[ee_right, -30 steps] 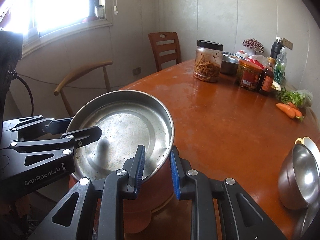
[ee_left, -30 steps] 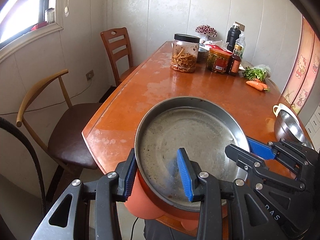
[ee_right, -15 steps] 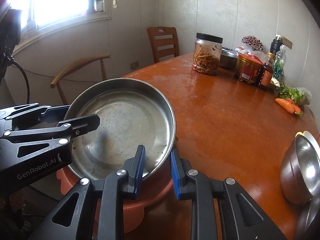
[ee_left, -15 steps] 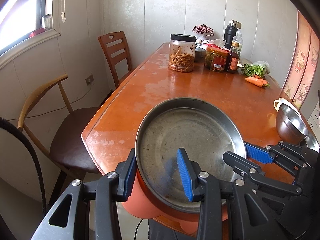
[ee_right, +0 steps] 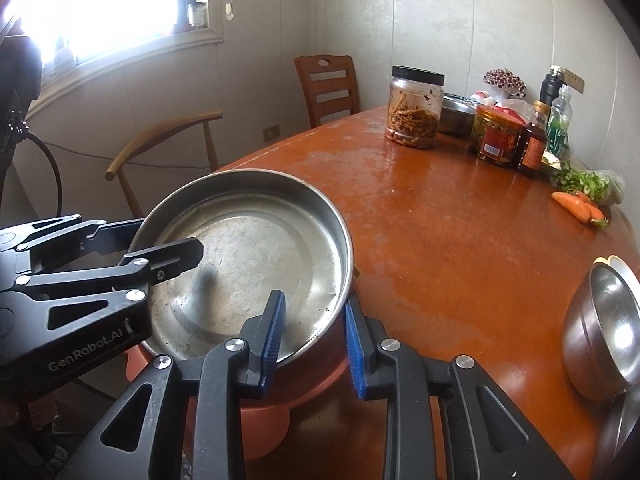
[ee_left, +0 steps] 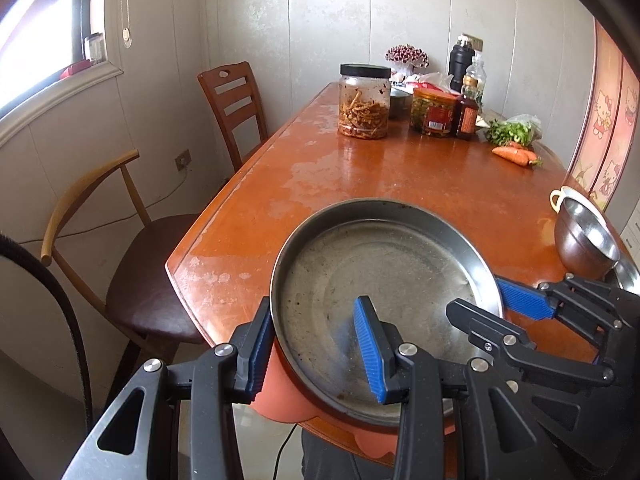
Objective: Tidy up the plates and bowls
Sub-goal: 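Lower the steel pan onto the orange pig plate and open the left tool, then move the left tool to the wide steel basin and grasp its rim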
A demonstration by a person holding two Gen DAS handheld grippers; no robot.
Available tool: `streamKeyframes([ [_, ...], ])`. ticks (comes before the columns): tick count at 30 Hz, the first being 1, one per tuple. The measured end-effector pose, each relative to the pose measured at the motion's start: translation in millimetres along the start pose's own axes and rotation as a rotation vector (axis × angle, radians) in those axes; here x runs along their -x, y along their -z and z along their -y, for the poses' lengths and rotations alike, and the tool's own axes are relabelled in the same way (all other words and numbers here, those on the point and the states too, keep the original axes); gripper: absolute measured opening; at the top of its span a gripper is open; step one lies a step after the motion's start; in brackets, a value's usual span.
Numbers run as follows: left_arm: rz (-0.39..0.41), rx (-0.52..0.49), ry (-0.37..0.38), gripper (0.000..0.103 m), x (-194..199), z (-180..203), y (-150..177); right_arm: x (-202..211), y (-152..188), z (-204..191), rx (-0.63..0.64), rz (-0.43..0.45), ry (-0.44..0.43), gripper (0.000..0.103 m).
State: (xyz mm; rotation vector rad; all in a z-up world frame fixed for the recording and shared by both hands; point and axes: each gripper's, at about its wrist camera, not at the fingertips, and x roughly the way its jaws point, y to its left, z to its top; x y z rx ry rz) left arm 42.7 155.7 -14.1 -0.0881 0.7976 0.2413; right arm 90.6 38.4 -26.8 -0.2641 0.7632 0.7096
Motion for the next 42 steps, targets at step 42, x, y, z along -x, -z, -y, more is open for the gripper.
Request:
streamKeyframes([
  [42,0.05,-0.022,0.04,0.047,40.6,43.7,-14.9,72.2,5.5,39.9,-0.099,0.119,0.028,0.062],
])
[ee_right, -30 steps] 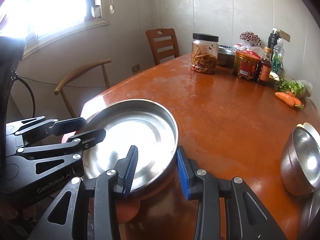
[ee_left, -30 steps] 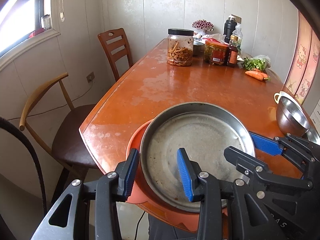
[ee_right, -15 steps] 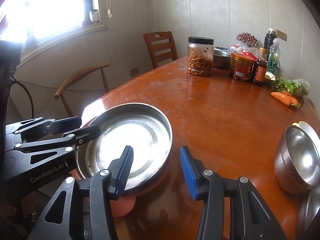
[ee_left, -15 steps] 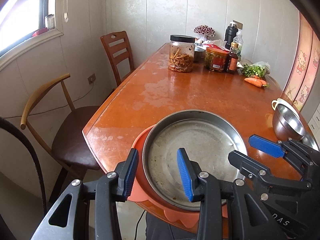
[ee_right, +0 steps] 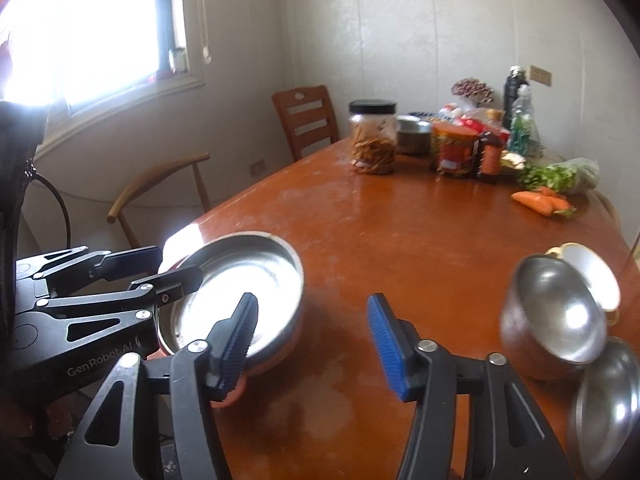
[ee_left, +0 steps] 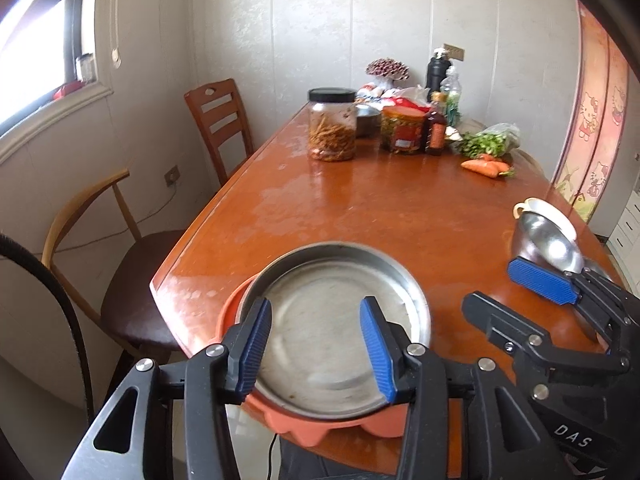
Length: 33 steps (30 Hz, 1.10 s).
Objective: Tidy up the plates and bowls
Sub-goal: 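Move the left tool to the wide steel basin and grasp its rim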
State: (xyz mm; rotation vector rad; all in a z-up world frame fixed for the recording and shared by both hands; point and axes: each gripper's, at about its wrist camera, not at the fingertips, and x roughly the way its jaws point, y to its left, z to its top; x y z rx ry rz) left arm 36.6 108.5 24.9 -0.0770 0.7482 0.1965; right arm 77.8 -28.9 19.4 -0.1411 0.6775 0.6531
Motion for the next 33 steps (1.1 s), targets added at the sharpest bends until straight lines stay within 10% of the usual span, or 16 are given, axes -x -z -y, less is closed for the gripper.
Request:
streamKeyframes([
  [33,0.018,-0.168,0.282,0.063,39.6,210.2,-25.2,194.8,51.8,205.1,-0.24,0.196,0.329,0.076],
])
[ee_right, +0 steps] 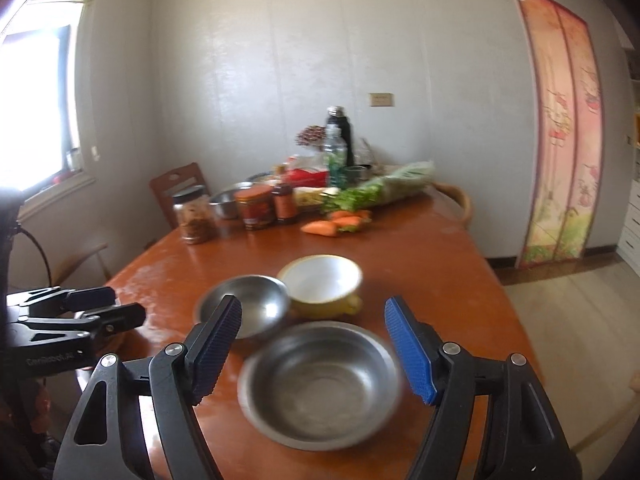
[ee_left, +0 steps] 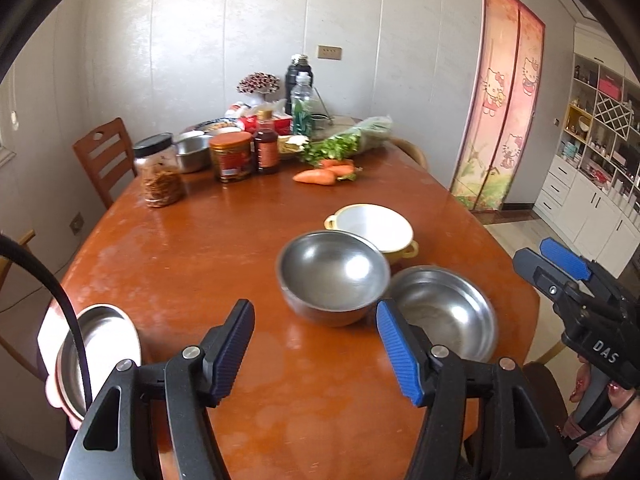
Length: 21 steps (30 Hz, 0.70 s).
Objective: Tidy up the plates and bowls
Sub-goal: 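Move the left tool to the wide steel basin and grasp its rim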
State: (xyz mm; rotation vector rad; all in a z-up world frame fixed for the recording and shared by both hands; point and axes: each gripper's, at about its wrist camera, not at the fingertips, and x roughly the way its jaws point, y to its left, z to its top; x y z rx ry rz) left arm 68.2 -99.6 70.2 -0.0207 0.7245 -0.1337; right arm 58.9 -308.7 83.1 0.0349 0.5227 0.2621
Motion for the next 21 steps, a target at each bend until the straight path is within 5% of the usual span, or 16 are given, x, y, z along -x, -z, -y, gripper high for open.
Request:
streamKeyframes([
  [21,-0.14,-0.009,0.069,0.063,-75.5,48.2,18.0,-58.4,44.4,67.5,-0.06,-0.153,0.03,0.076],
])
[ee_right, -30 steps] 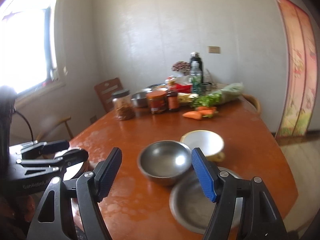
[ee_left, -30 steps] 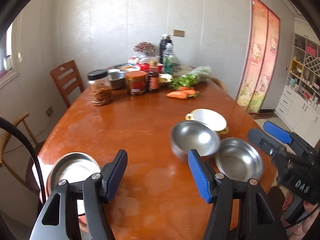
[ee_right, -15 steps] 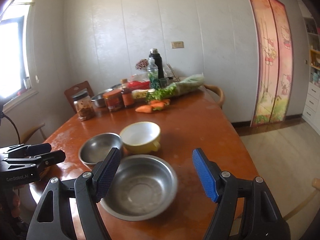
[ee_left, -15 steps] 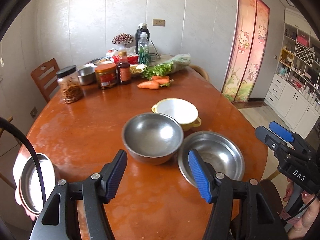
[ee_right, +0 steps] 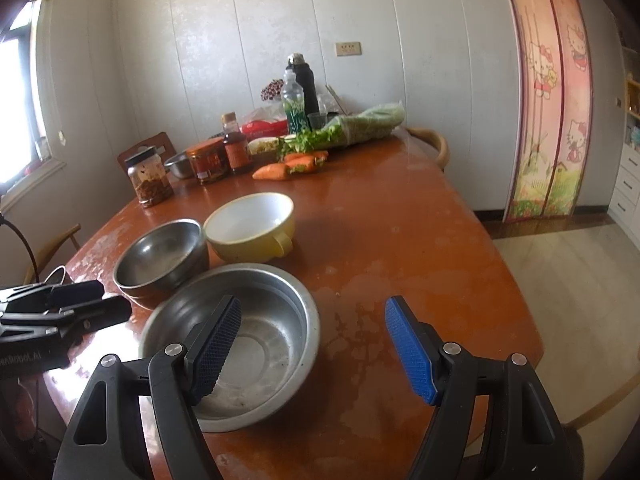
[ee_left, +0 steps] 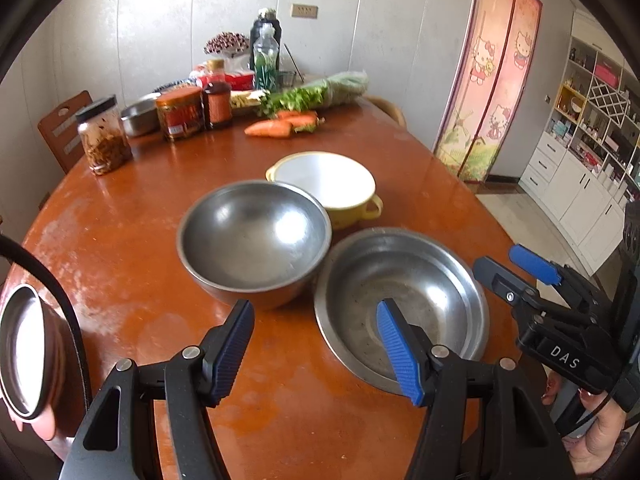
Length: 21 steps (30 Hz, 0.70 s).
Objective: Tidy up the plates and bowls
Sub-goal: 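Move the left tool to the wide steel basin and grasp its rim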
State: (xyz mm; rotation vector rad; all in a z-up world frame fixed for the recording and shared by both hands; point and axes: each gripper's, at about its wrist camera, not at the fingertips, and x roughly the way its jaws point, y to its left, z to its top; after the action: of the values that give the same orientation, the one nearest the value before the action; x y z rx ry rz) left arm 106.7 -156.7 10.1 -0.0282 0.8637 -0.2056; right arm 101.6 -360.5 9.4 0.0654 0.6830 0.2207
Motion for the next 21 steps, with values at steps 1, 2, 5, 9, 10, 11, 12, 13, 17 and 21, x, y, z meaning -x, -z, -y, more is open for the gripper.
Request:
streamKeyframes([
  [1,-0.007,-0.003,0.005,0.063,-3.7,2.4,1.1,-2.2,0.6,0.6,-0.003,-0.002,-0.002,0.076],
  [2,-0.014,-0.005,0.006,0.063,-6.0,3.9,1.8,-4.8,1.9,2.2,-0.007,-0.009,-0.006,0.076],
  [5,-0.025,-0.013,0.012,0.064,-12.5,8.6,4.8,-10.5,4.9,6.7,-0.022,-0.014,-0.023,0.076],
  [9,-0.046,-0.012,-0.005,0.064,-21.0,10.4,7.0,-17.2,9.7,10.4,-0.042,-0.018,-0.044,0.076],
  [10,-0.048,-0.008,-0.003,0.064,-22.6,10.0,7.1,-20.4,10.7,10.4,-0.045,-0.026,-0.052,0.076],
  [11,-0.051,-0.008,-0.007,0.064,-24.5,10.1,7.5,-21.6,11.3,10.6,-0.05,-0.027,-0.059,0.076],
  [12,-0.052,-0.01,-0.011,0.064,-25.5,10.4,7.9,-22.3,12.1,11.3,-0.057,-0.023,-0.071,0.076],
  [13,-0.055,-0.014,-0.016,0.064,-27.0,11.0,8.5,-22.7,12.6,12.4,-0.066,-0.016,-0.082,0.076],
  [17,-0.075,-0.012,-0.014,0.064,-35.1,10.0,9.2,-29.3,13.5,13.2,-0.06,-0.019,-0.059,0.076],
  [21,-0.082,-0.015,-0.014,0.064,-40.2,9.4,10.1,-35.7,14.5,7.9,-0.033,-0.016,-0.055,0.073],
])
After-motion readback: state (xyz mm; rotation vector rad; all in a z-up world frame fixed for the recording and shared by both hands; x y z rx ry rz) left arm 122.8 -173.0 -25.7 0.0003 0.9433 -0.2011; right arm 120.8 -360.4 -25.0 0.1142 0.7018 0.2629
